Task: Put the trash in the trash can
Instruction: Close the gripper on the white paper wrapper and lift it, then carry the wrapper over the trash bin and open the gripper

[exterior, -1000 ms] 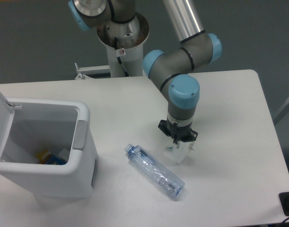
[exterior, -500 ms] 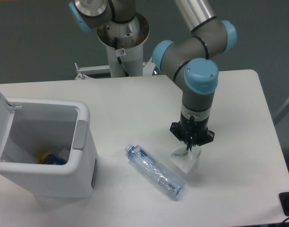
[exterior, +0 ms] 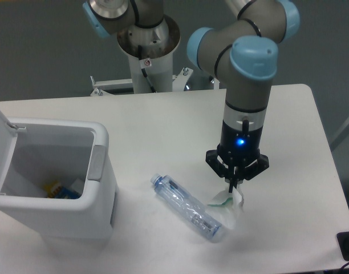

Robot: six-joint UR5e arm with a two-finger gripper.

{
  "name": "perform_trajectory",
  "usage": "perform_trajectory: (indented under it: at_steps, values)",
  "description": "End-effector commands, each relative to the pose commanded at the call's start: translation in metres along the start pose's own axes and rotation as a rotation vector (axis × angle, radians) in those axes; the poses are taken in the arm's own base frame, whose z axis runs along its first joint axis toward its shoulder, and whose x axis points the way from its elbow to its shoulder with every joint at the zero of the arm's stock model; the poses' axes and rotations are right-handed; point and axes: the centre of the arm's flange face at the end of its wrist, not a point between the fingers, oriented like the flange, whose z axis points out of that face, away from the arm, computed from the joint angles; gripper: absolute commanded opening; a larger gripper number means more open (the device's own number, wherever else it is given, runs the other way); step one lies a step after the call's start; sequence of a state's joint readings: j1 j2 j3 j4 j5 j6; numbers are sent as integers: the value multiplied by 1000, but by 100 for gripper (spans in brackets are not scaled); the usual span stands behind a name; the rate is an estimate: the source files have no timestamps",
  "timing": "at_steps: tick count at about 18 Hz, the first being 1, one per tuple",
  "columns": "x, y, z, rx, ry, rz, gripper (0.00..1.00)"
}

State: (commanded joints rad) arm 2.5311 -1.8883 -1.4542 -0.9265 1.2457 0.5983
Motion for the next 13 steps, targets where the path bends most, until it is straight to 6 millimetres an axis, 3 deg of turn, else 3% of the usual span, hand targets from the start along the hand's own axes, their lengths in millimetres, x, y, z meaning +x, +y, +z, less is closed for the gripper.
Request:
perform_trajectory:
  at_steps: [6,13]
  values:
    - [31,-14,-11,63,80,-8,0]
    - [128,-43,-84,175,146,-2,0]
